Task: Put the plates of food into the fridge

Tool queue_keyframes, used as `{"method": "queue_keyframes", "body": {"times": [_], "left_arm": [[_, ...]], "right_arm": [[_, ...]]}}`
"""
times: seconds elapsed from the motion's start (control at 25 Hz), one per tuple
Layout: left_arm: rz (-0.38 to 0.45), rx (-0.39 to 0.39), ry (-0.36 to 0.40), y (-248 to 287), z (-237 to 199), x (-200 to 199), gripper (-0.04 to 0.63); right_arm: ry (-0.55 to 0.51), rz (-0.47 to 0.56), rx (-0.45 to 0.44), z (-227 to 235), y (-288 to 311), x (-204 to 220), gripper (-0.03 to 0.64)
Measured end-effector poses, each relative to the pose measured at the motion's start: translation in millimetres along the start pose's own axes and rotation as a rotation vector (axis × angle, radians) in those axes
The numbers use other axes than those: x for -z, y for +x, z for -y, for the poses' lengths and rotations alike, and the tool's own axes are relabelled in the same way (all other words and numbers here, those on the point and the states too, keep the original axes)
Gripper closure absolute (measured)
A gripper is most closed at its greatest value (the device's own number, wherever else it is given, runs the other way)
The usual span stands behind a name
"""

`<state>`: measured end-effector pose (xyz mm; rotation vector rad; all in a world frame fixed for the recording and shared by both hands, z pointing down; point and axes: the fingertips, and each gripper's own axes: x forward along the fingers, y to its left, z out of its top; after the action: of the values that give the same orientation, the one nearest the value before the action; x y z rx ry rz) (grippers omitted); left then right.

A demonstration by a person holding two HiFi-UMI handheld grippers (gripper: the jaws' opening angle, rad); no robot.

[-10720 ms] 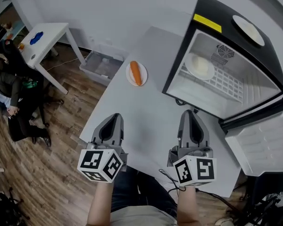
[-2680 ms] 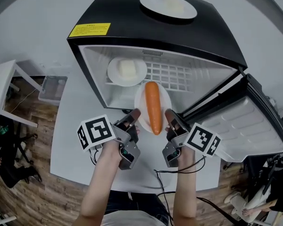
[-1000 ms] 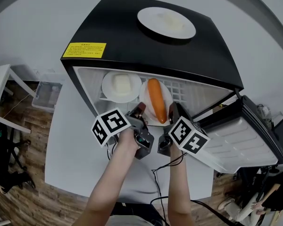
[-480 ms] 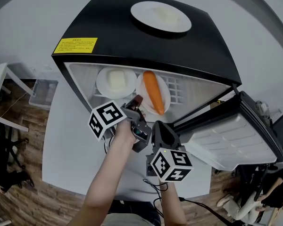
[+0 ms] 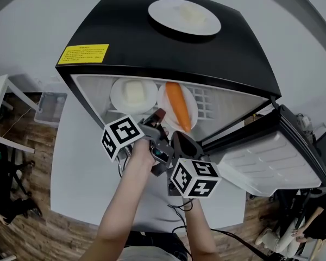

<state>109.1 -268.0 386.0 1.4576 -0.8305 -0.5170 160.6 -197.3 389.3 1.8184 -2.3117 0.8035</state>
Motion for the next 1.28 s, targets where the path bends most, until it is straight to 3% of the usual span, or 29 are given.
{"method": "queue_keyframes", "body": {"times": [0.24, 0.48, 0.84, 1.08, 1.16, 1.28], "left_arm": [[-0.095, 0.046, -0.013, 8, 6, 15, 0.574], [-0.119, 0.081, -0.006, 3, 9, 18, 0.574], [-0.113, 0.074, 0.128, -25, 4, 22, 0.574], [-0.091, 0.024, 0.296, -44, 1, 25, 0.574], [-0.069, 0.028, 0.408, -52, 9, 26, 0.574], [-0.021, 0.042, 0.634, -69, 27, 26, 0.574]], "right_arm": [[0.027, 0.025, 0.014, 8, 7, -9, 0.603], [0.031, 0.027, 0.041, 24, 18, -16, 0.603], [0.039, 0.041, 0.093, 50, 26, -30, 0.603], [-0.036, 0.128, 0.074, 28, 3, -40, 0.603], [-0.075, 0.185, 0.059, 16, -11, -46, 0.603], [-0.136, 0.267, 0.045, -2, -35, -53, 0.603]]}}
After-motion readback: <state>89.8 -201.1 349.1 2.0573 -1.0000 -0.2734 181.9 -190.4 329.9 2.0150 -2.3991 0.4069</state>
